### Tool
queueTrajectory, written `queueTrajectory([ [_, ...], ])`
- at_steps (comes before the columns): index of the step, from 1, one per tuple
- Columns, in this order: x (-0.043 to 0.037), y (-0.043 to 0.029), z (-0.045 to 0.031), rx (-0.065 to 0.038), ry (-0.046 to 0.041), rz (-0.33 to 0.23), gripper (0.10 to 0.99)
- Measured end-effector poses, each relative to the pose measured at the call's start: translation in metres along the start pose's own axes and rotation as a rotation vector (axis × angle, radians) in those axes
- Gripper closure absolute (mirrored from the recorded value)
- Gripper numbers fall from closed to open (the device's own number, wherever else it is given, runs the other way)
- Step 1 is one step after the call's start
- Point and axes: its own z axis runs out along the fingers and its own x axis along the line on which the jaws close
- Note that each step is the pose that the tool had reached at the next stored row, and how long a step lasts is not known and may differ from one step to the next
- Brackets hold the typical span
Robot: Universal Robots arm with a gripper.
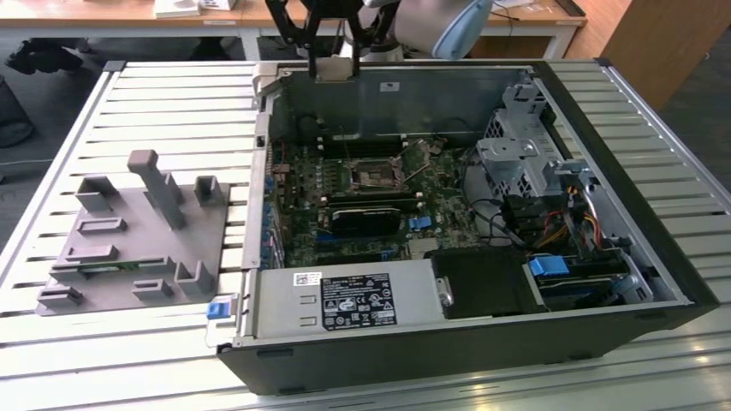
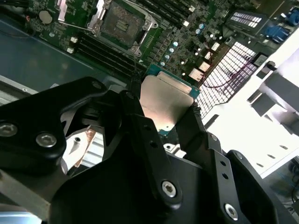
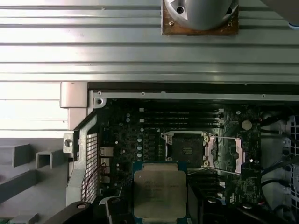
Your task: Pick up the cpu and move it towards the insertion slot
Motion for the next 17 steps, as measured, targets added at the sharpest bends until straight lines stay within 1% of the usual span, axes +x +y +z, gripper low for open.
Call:
queueTrajectory([
  [3, -0.0059, 0.0047, 0.0009, 0.000, 0.0000, 0.000, 0.541],
  [12, -0.0293, 0.0105, 0.0033, 0.000, -0.0001, 0.002, 0.541],
  [15, -0.0379, 0.0116, 0.0040, 0.000, -0.0001, 0.003, 0.541],
  [16, -0.0438, 0.0119, 0.0044, 0.000, -0.0002, 0.003, 0.541],
  [17, -0.0472, 0.0120, 0.0046, 0.000, -0.0002, 0.003, 0.541],
])
